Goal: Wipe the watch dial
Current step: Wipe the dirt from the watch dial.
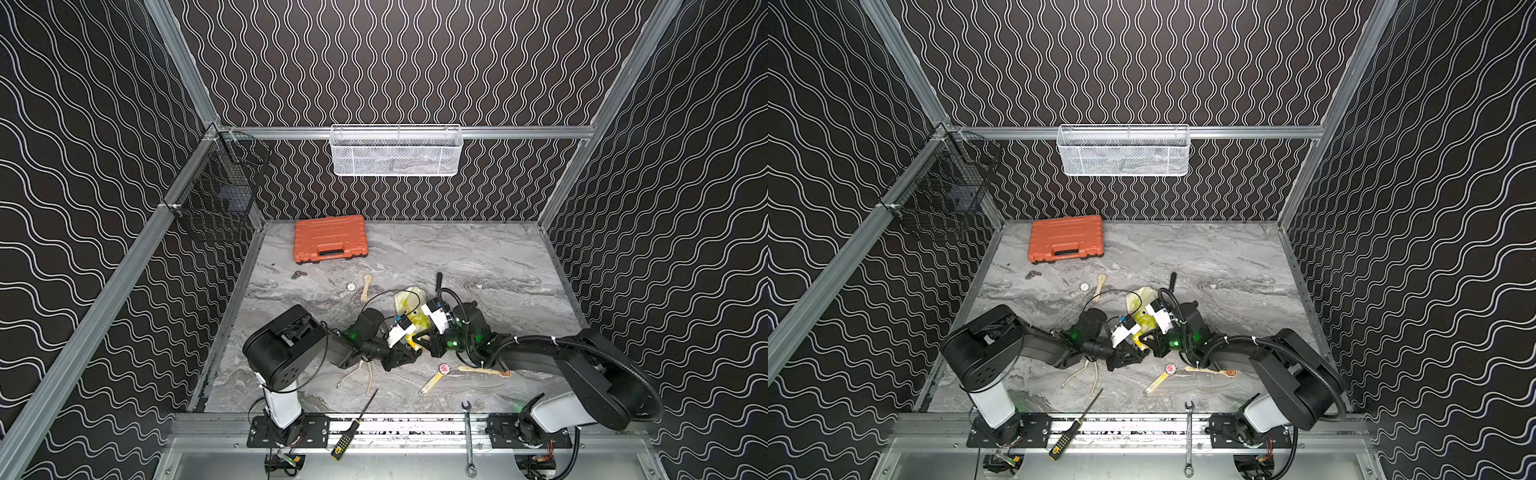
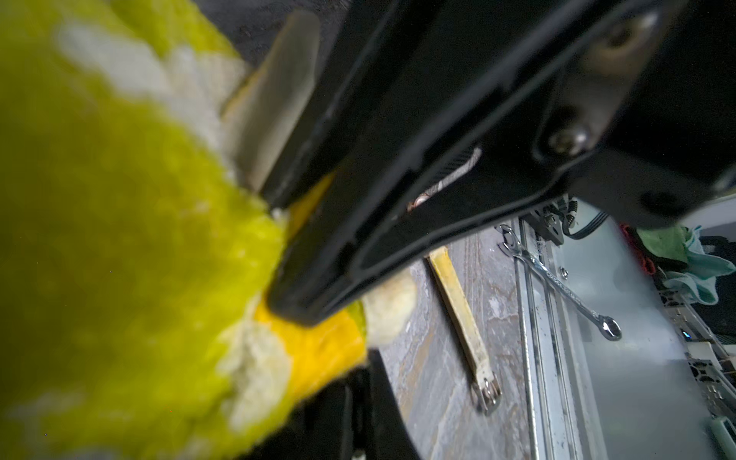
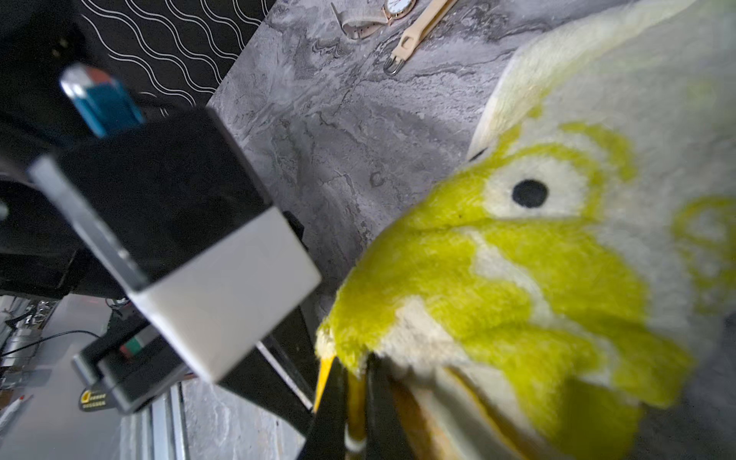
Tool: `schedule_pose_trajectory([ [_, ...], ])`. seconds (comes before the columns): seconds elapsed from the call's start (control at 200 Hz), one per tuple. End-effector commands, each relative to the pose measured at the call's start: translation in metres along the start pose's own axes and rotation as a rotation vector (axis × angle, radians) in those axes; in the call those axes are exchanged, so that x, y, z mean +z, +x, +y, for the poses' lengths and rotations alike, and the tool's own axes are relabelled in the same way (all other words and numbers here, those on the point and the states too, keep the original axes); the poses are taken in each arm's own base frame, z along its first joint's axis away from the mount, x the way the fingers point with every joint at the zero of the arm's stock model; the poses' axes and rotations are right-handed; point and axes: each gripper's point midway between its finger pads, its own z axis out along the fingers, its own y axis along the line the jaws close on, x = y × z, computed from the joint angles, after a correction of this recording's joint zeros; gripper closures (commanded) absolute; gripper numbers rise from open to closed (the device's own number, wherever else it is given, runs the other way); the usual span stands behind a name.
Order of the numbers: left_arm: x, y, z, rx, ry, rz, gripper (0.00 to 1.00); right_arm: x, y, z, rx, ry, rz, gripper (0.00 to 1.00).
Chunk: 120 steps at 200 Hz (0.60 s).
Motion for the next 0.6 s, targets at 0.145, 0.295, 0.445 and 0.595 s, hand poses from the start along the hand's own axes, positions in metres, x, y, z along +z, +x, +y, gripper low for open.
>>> schedule_pose_trajectory([
  [0.145,-0.003,-0.009,0.009,-0.044,0.000,-0.040,1.00,0.001,0.041,-0.023,-0.009,0.080,0.068,1.00],
  [0.295,-0.008,-0.009,0.019,-0.088,-0.023,-0.073,1.00,-0.012,0.045,-0.035,0.020,0.169,0.042,1.00],
  [0.445,-0.008,-0.007,0.024,-0.075,-0.043,-0.054,1.00,-0.017,0.049,-0.025,0.009,0.127,0.051,1.00],
  [0.595,-0.003,-0.007,0.021,-0.098,-0.003,-0.051,1.00,-0.016,0.026,0.002,-0.033,0.014,0.001,1.00],
])
